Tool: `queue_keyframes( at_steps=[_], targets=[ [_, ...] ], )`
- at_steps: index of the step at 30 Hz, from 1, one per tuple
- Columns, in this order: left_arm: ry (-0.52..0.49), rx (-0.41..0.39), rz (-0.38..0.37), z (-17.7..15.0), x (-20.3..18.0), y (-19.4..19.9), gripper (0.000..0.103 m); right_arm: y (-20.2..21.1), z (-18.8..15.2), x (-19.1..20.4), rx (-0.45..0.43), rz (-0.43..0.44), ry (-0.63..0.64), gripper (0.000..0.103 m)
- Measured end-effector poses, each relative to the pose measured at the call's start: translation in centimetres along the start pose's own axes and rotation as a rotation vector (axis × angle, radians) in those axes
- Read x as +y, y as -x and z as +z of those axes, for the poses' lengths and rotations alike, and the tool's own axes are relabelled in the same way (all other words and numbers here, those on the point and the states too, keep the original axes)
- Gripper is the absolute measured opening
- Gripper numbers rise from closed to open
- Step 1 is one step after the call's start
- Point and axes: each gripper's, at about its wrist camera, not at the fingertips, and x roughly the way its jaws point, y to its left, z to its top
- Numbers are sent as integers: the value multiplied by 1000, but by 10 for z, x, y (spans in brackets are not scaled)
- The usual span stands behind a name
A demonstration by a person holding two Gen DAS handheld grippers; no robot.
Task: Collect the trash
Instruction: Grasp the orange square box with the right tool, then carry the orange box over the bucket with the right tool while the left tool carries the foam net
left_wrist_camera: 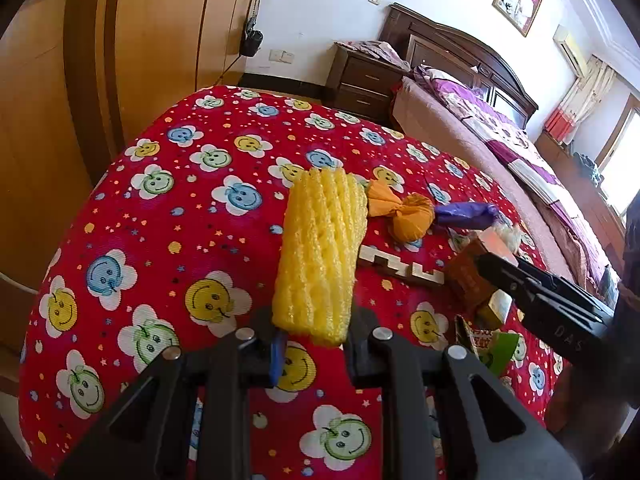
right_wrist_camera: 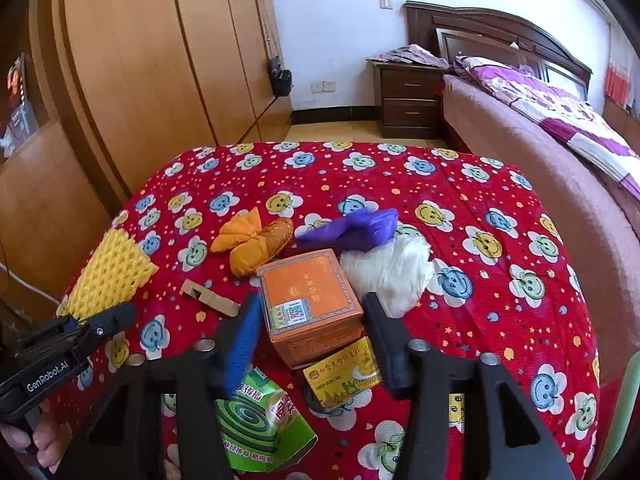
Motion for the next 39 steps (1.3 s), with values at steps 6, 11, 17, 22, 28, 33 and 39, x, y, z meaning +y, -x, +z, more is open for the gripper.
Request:
queue_keyframes(
  at_steps=[6,11,17,22,28,33,39],
  targets=[
    [0,-13,-11,0,-3,6,23,7,-4,-3,-15,30,-20,51],
    [7,-29,-25,-1,-5,15,23,26,-5,-1,-66,36,-27,51],
    [4,-45,-51,-4,-12,29,23,56,-10,1,-111,56,-48,51],
    [-1,-53,-81,-10,-20,40,23,82,-20,-2,-128,71,-58,51],
    [-25,-56,-118,-19,-36,52,23,110,-38,-8,-141,76,-80,51],
    [-47,-45,-148,-26,-49,58,23,129,-54,-14,-152,74,-97,51],
    [-69,-24,-183,-35,-65,62,23,147,-69,-23,-166,52,-116,51]
  ],
)
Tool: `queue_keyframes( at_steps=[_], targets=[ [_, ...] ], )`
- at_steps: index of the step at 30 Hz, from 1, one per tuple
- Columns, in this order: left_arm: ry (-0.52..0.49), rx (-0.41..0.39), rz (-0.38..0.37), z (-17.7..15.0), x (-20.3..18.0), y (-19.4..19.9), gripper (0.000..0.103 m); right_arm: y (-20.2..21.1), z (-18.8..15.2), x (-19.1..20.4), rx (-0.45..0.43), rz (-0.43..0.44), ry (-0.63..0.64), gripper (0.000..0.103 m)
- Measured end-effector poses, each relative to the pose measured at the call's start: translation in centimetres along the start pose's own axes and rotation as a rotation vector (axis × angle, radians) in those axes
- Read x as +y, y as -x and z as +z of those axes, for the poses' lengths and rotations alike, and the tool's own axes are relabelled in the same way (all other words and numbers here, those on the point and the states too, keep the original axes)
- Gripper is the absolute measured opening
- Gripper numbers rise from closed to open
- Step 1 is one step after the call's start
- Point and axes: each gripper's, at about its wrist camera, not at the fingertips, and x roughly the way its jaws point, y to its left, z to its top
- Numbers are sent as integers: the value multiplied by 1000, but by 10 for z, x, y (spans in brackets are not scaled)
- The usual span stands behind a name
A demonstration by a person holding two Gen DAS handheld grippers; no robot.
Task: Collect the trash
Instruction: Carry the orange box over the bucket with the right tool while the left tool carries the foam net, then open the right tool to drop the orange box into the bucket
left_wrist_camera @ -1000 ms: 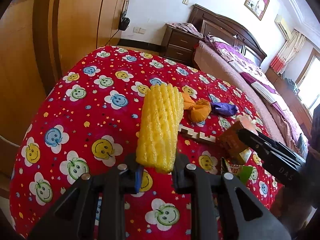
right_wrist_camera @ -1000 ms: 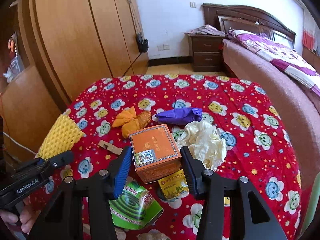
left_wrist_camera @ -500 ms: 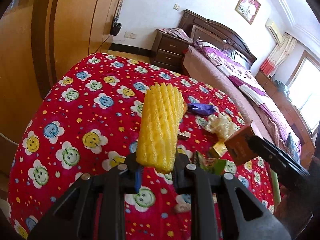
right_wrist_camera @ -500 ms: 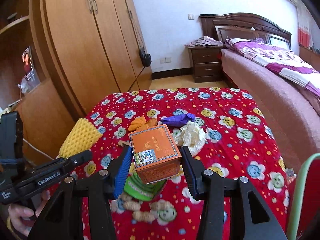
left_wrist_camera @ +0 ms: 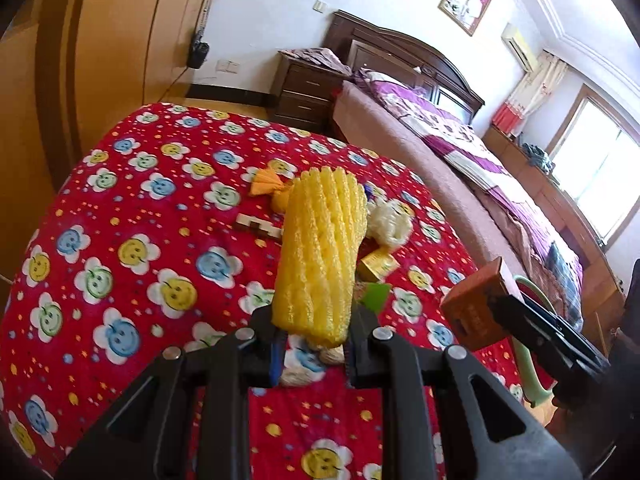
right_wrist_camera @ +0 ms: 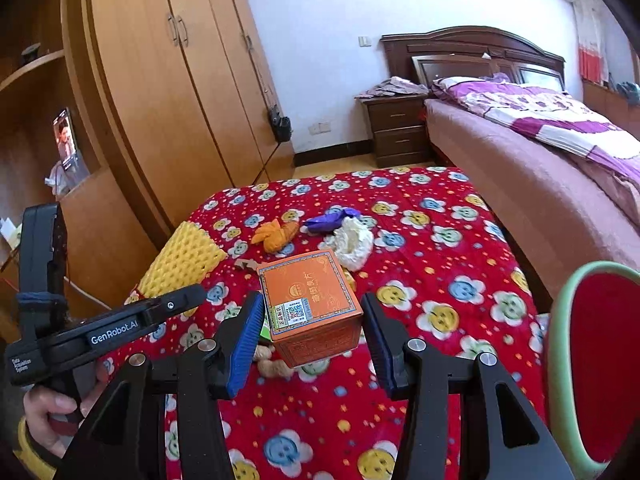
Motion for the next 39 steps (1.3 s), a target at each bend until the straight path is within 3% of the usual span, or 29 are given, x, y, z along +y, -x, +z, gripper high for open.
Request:
queue_keyframes(
  at_steps=[16,24,31,39],
  targets=[
    [-138,61,-119,-24,-71,3,23,62,-28,-52,-68,-95,-122,51],
    [-221,130,-212,-43,-121,-9,23,93,-44,-94,-96,-190,-232,51],
    [-285,180,-240,-54,-156,-25,23,111,-58,-122,-121,-303,-288,51],
    [-350,193,-276,-58,-193,-38,22,126,-76,-160,-124,-376,-385,51]
  ],
)
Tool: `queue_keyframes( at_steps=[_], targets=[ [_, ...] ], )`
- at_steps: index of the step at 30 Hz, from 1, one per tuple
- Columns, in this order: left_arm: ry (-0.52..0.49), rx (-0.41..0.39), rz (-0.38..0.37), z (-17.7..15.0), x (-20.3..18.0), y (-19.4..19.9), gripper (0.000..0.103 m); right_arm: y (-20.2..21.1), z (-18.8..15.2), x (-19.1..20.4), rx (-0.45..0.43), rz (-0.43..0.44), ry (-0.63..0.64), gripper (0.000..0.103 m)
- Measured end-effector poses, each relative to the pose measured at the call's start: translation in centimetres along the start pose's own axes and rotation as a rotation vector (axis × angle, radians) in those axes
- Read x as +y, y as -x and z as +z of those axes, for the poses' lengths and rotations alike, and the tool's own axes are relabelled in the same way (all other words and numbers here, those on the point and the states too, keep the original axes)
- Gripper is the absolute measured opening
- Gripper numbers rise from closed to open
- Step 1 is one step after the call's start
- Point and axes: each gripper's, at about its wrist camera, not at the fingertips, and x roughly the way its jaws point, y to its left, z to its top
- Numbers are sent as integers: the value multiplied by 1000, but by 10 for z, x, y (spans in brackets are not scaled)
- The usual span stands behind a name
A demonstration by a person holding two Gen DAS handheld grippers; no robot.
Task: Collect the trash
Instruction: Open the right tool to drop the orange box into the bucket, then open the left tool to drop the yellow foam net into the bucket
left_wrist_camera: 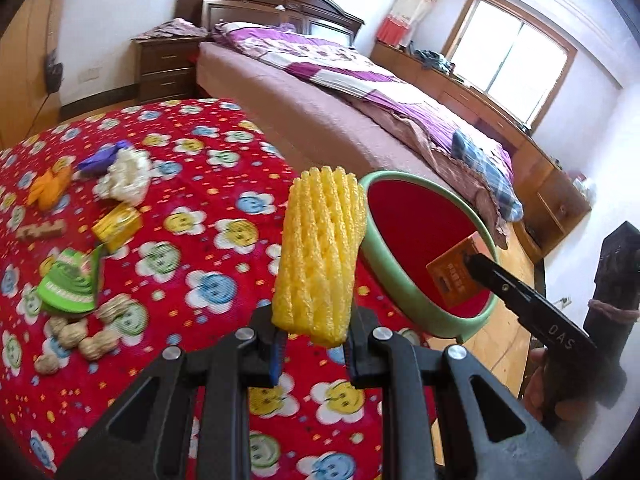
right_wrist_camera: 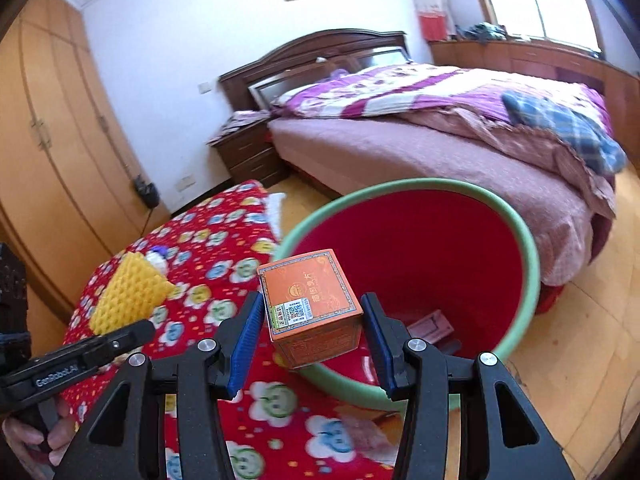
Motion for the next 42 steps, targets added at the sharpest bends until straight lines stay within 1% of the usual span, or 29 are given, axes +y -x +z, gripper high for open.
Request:
queue_keyframes(
  at_steps=[7,11,21,23,26,27,31,33,36,42],
  targets=[
    [-52,25,-24,6,-24,-19,22,1,-3,-29,-9,-62,-52,53],
    [-80,36,-37,10,-35,-31,23,3,-2,-41,-16,-75,-75,53],
    [-160,64,-43,20,-64,-58,23,12,-2,-54,-44,-97,-97,53],
    [-167,78,-42,23,-68,-65,23,13,-2,-55,-46,-98,-97,53],
    [-165,76,-58,26,-73,-72,23,13,-2,-58,-46,-100,-102,53],
    [-171,78,-66,26,-76,-74,26,13,-3,-59,-45,-102,-105,53],
    [-188,96,-98,24,-83,-79,45,12,-4,-65,-39,-105,-121,53],
    [-197,97,-91,22,-84,-80,47,12,-4,-66,-38,-102,-127,53],
    [-197,106,-82,18,-84,-79,48,12,-4,-67,-38,-99,-133,53],
    [-150,105,-73,11,-73,-67,49,13,-4,-66,-40,-94,-127,53]
  ],
)
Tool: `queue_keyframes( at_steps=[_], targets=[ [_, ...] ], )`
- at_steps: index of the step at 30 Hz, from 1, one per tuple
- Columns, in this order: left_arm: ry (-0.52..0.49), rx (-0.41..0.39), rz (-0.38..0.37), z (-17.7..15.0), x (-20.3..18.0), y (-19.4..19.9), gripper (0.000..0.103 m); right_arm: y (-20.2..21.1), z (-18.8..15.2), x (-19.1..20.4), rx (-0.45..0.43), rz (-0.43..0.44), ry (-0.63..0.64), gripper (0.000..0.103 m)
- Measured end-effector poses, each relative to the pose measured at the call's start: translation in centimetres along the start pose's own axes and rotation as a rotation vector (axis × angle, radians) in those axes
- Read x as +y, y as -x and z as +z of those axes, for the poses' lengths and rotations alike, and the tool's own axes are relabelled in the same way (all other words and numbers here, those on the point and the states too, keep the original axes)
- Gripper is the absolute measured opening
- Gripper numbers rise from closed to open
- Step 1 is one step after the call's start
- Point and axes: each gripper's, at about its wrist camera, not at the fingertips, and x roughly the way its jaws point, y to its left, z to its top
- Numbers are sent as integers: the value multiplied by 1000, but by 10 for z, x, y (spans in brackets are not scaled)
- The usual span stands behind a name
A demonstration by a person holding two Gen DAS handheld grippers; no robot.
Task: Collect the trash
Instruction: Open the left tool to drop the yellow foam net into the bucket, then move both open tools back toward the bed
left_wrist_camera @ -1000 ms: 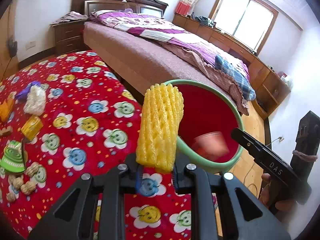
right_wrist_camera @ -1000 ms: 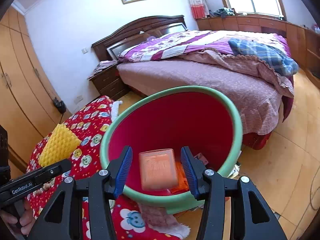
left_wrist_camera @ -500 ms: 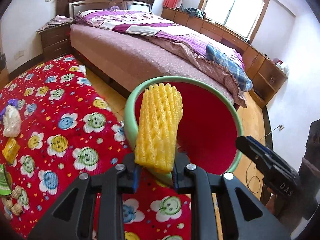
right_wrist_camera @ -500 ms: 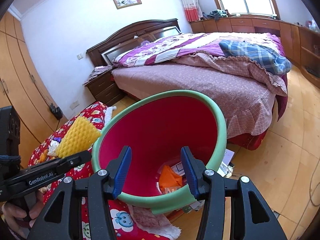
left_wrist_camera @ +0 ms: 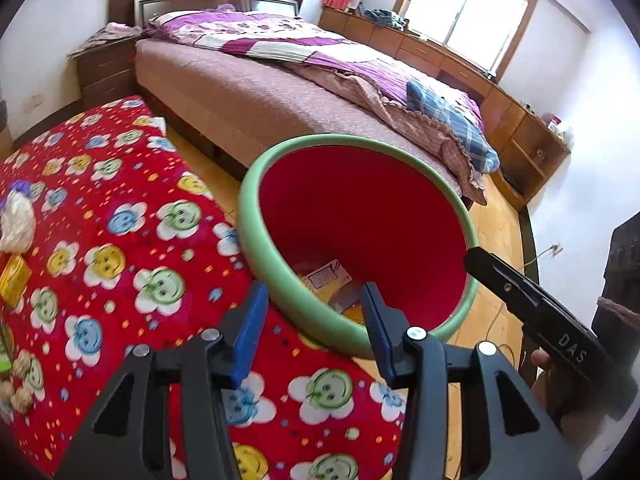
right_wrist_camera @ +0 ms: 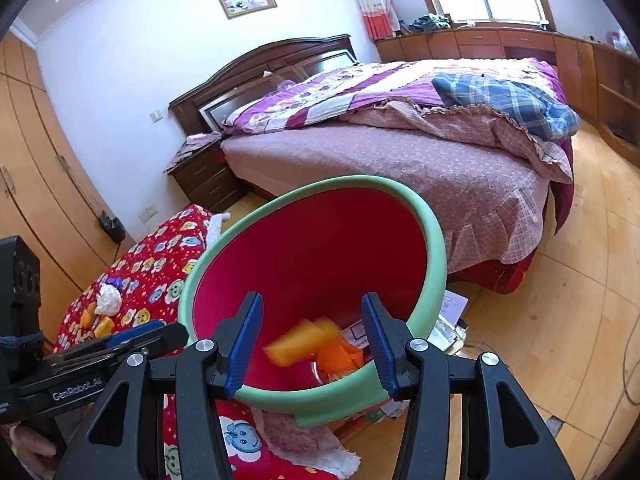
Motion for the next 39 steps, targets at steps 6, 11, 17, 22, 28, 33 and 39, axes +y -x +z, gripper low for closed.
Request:
queue_keyframes(
  at_steps=[6,11,17,22,28,33,39],
  targets=[
    [30,-29,45,-7,12,21,53,0,-1,6,6,11,13,53],
    [59,-39,96,-15,26,34,56,0,-2,16,12,16,29,61],
    [98,-54,156,-22,45,49,63,-2,-7,30,30,24,53,65],
    [159,-71,218,-29,66,63,70,-4,-11,46,45,38,78,69],
    [217,-101,288,-36,93,80,75,-8,-17,65,67,62,112,70],
    [250,-123,353,-45,113,94,82,-13,-21,76,79,81,123,78],
    [317,-138,412,-53,139,107,82,-18,-27,91,101,99,146,78]
  ],
)
